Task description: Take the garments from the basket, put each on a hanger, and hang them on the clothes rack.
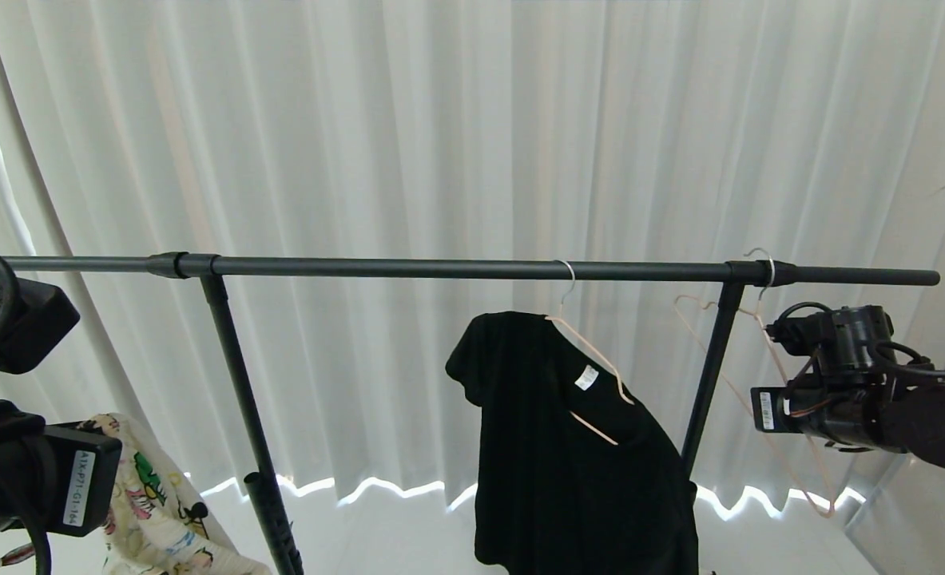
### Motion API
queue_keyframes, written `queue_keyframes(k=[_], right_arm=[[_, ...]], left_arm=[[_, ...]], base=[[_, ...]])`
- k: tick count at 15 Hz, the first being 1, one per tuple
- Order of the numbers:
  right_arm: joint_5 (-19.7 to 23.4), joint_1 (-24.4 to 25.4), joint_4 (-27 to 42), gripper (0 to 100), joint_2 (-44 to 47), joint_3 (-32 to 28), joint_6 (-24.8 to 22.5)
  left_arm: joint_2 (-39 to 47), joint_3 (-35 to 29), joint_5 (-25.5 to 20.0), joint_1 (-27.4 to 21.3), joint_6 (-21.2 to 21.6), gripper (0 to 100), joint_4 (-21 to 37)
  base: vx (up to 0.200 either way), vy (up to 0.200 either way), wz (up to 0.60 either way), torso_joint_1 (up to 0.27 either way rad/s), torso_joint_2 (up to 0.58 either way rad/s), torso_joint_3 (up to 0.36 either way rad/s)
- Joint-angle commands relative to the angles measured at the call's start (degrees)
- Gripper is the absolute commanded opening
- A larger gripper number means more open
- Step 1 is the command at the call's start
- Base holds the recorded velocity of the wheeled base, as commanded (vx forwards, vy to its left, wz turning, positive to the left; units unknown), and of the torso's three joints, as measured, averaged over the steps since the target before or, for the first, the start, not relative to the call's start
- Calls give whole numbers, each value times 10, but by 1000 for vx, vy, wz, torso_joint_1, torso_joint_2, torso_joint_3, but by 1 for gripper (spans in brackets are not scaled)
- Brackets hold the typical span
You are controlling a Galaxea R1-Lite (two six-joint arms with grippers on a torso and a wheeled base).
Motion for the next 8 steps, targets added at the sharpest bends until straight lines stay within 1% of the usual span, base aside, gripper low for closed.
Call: queue_keyframes(k=[1, 5, 8], right_arm=[[-1, 1, -2, 0, -20, 6, 0], [-1, 3, -3, 0, -76, 41, -1], [-3, 4, -2, 0, -137, 93, -5]], left_arm=[[-4, -2, 0, 0, 0, 0, -1], [-14, -2, 0, 0, 1, 0, -12], [-21, 2, 2, 0, 1, 0, -12]], base=[[0, 0, 0, 0, 0, 0], [0, 0, 0, 0, 0, 0], [0, 0, 0, 0, 0, 0]])
